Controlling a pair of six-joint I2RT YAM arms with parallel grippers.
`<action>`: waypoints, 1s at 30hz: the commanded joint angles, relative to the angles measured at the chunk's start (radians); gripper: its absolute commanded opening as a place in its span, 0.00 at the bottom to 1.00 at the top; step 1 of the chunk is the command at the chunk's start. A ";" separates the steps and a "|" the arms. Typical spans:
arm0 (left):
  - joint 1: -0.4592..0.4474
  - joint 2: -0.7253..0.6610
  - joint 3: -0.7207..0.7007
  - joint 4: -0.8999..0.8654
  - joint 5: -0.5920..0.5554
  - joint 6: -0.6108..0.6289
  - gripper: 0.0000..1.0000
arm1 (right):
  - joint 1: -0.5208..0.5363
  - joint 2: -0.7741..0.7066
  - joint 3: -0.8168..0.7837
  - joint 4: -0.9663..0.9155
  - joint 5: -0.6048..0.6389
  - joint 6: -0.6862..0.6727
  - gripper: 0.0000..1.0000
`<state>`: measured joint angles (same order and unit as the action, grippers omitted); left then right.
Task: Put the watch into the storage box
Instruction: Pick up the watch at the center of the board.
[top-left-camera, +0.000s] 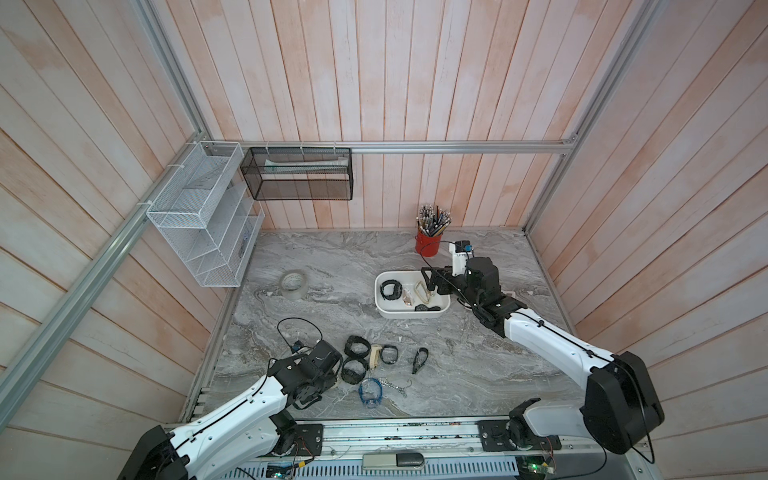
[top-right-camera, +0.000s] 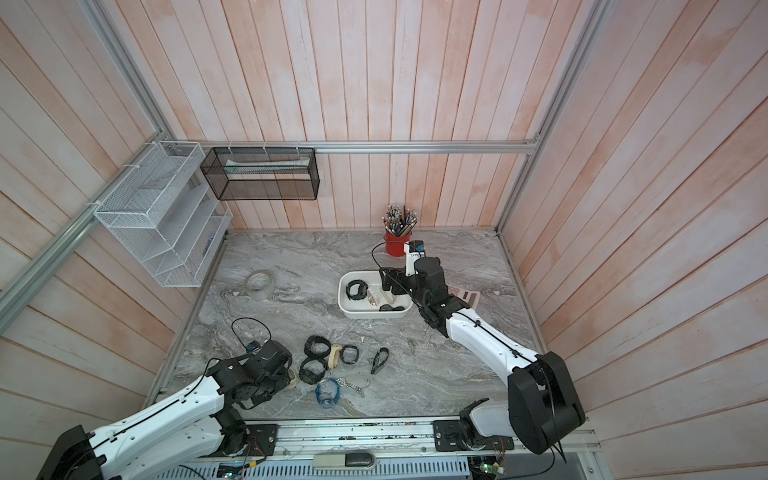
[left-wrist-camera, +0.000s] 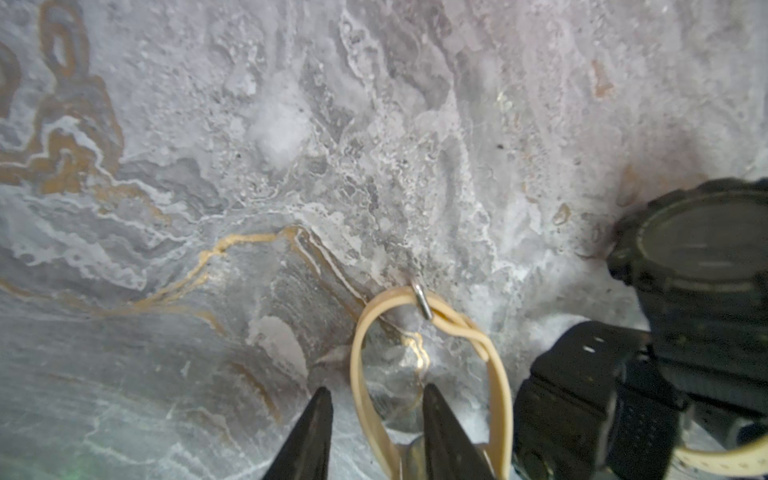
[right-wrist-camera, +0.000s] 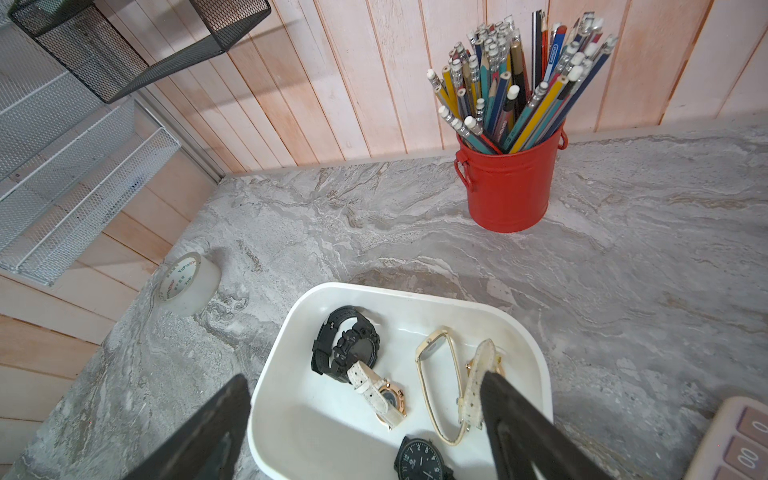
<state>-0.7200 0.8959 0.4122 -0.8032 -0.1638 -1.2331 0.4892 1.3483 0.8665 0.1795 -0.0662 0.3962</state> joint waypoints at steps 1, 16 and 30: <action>0.012 0.018 -0.004 0.026 -0.019 0.031 0.36 | -0.003 -0.003 0.006 0.007 0.003 -0.002 0.89; 0.032 0.084 0.022 0.091 0.010 0.083 0.00 | -0.005 -0.006 -0.009 0.026 0.001 0.002 0.89; 0.142 0.021 0.347 0.097 -0.056 0.412 0.00 | -0.020 -0.037 -0.052 0.051 0.022 0.012 0.89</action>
<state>-0.6052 0.9020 0.6930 -0.7639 -0.1989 -0.9783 0.4797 1.3312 0.8307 0.2024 -0.0608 0.3969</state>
